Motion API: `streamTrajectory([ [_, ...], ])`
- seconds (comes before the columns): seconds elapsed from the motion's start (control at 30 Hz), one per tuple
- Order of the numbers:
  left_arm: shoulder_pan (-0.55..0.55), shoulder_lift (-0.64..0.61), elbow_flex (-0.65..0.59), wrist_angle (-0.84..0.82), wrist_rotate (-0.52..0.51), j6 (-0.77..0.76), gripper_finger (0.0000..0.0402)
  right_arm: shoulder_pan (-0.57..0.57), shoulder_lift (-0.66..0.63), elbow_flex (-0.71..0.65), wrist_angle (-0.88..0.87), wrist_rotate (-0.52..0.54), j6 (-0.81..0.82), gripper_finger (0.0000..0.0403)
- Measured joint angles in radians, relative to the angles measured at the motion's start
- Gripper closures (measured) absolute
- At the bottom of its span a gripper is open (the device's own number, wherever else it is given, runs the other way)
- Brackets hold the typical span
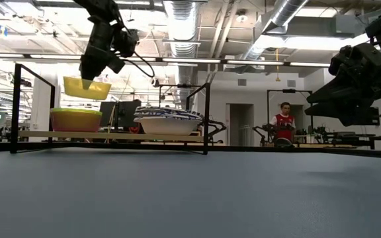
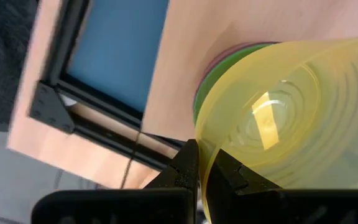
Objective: Place and stack bowls onto a shelf
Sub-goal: Stack the yellow bowl on top of the other green bowl on the shelf
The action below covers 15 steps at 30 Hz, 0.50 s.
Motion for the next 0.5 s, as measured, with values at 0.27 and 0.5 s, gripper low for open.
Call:
streamTrajectory([
  [0.27, 0.015, 0.000, -0.095, -0.001, 0.025, 0.007, 0.0401, 0.000, 0.000, 0.000, 0.000, 0.000, 0.000, 0.0183],
  [0.5, 0.016, -0.002, -0.111, 0.030, 0.016, 0.020, 0.0401, 0.000, 0.000, 0.000, 0.000, 0.000, 0.000, 0.0183],
])
